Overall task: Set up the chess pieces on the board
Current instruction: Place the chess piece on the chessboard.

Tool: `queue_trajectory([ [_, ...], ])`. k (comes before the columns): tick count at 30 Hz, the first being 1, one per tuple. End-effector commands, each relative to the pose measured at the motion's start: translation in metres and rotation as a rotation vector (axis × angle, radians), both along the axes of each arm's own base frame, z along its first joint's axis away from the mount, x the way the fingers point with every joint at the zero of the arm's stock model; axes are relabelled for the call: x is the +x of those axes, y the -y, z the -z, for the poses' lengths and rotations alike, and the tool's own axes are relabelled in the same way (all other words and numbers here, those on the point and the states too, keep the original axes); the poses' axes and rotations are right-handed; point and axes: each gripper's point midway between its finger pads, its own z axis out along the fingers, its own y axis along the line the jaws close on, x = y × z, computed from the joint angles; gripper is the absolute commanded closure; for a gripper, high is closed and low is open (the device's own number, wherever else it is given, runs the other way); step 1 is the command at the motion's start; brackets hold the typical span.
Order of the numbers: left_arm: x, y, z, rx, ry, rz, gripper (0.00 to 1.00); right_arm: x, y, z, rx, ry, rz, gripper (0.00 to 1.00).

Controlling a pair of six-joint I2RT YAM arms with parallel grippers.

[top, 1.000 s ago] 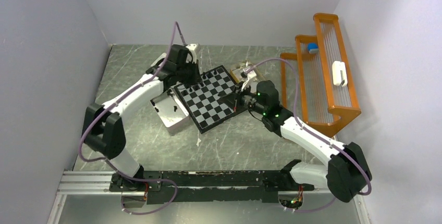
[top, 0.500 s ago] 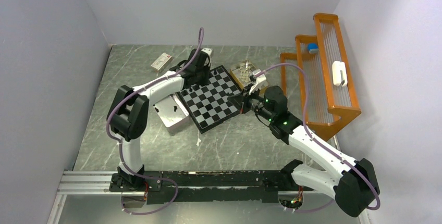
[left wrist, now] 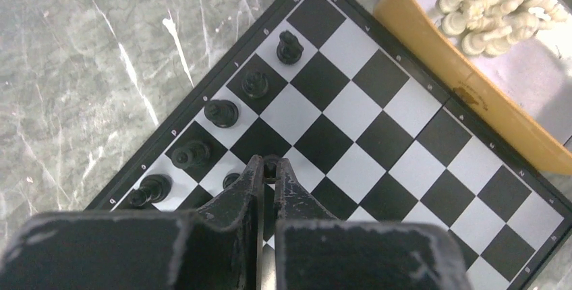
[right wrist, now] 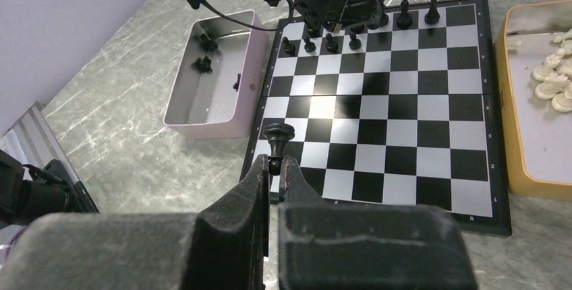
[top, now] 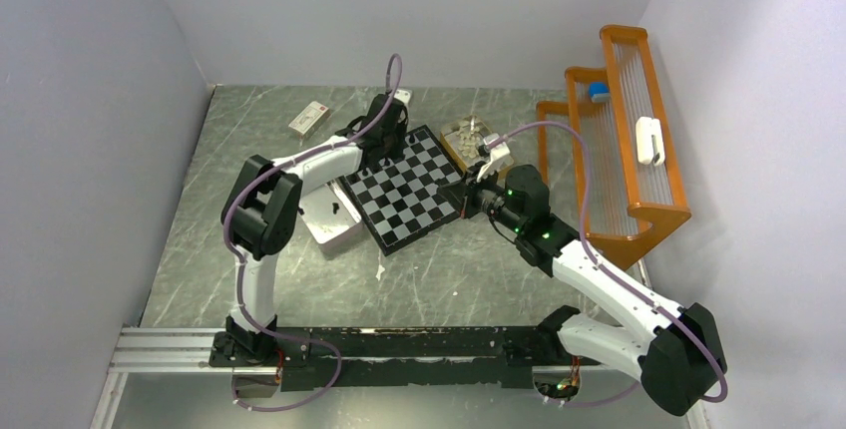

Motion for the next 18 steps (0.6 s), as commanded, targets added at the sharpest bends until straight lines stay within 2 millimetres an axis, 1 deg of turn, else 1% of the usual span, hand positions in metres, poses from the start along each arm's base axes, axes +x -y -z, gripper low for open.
queue_trajectory([
  [1, 0.017, 0.009, -0.014, -0.025, 0.098, -0.013, 0.95, 0.002, 0.004, -0.004, -0.007, 0.024, 0.013, 1.00],
  [7, 0.017, 0.009, 0.006, -0.012, 0.066, -0.013, 0.95, 0.001, 0.007, -0.007, -0.008, 0.037, 0.022, 1.00],
  [18, 0.012, 0.004, 0.025, 0.007, 0.045, -0.025, 0.95, 0.001, 0.008, -0.007, -0.011, 0.041, 0.025, 1.00],
])
